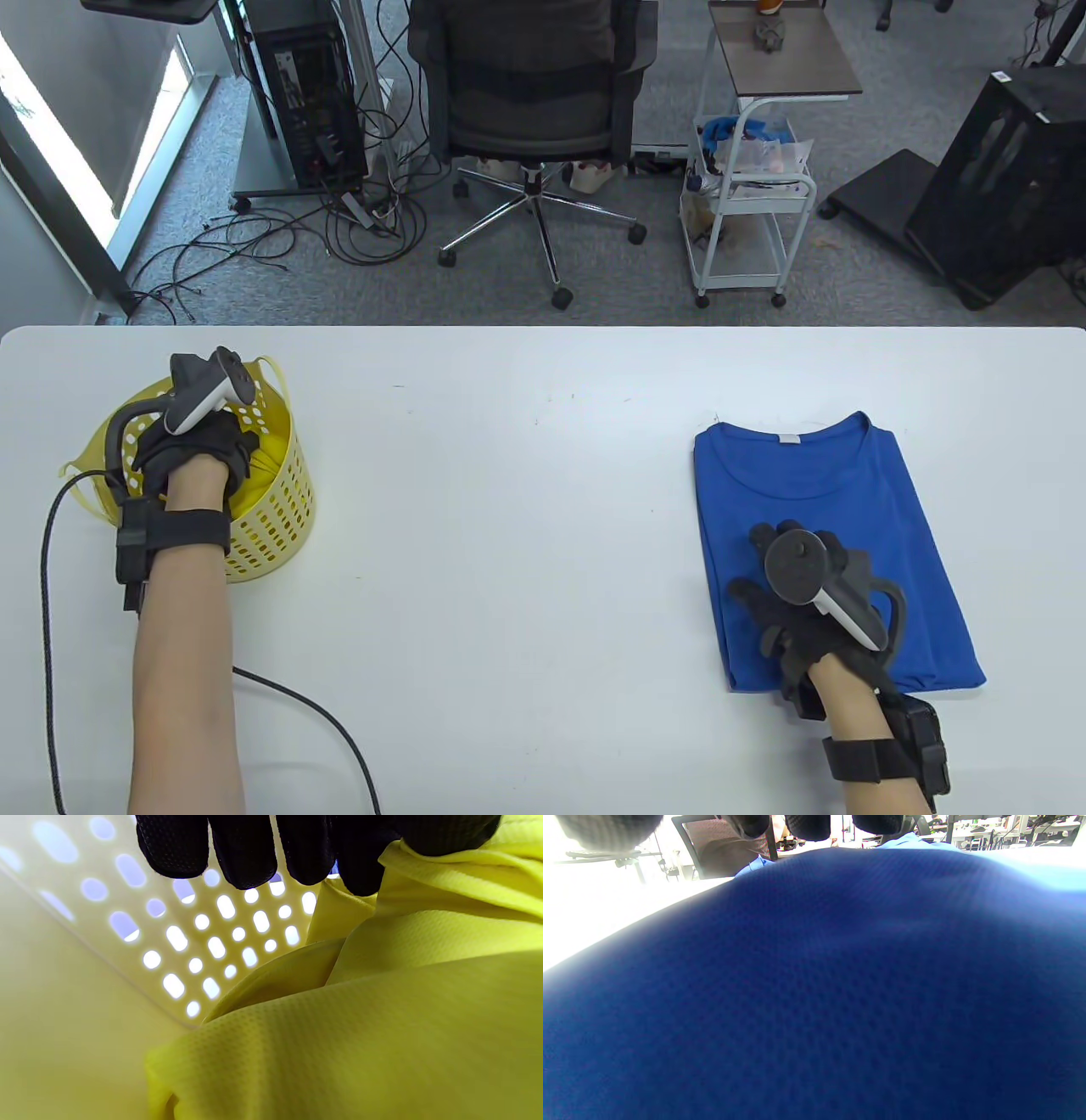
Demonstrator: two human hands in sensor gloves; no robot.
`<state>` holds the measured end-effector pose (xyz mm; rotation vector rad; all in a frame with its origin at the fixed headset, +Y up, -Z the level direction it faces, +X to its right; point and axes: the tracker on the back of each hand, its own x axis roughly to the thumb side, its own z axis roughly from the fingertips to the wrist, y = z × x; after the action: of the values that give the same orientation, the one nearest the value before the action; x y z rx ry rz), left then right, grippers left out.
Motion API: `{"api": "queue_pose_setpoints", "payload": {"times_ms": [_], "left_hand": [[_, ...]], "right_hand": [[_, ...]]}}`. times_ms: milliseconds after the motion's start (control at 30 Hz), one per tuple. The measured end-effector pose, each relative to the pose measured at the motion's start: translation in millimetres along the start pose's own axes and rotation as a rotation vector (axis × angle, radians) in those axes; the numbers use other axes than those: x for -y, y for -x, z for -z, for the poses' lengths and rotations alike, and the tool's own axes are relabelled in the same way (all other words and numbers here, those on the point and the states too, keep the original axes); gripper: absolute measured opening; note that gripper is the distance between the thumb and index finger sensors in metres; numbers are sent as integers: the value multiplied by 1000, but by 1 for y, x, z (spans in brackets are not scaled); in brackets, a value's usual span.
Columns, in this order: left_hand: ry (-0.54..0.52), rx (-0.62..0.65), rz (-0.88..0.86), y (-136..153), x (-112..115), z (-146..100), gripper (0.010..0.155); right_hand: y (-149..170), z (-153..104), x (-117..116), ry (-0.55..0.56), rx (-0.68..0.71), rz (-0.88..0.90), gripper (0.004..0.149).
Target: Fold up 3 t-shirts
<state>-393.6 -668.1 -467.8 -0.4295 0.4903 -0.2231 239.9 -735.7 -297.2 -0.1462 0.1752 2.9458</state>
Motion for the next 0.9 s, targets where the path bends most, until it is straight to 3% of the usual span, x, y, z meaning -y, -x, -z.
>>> {"api": "queue_pose_setpoints", "payload": {"times_ms": [300,667,900], "left_hand": [[-139,36,-63,7,-5,-9,41],[-272,127,-297,17,-30,-35,41],[-376,151,-375,26,-34,-47,40]], "right_hand": [[-1,0,-1,-10,-3,-7,72],[-1,1,-1,-1,7,-5,72],[-1,1,-1,2,11,3,72]]}}
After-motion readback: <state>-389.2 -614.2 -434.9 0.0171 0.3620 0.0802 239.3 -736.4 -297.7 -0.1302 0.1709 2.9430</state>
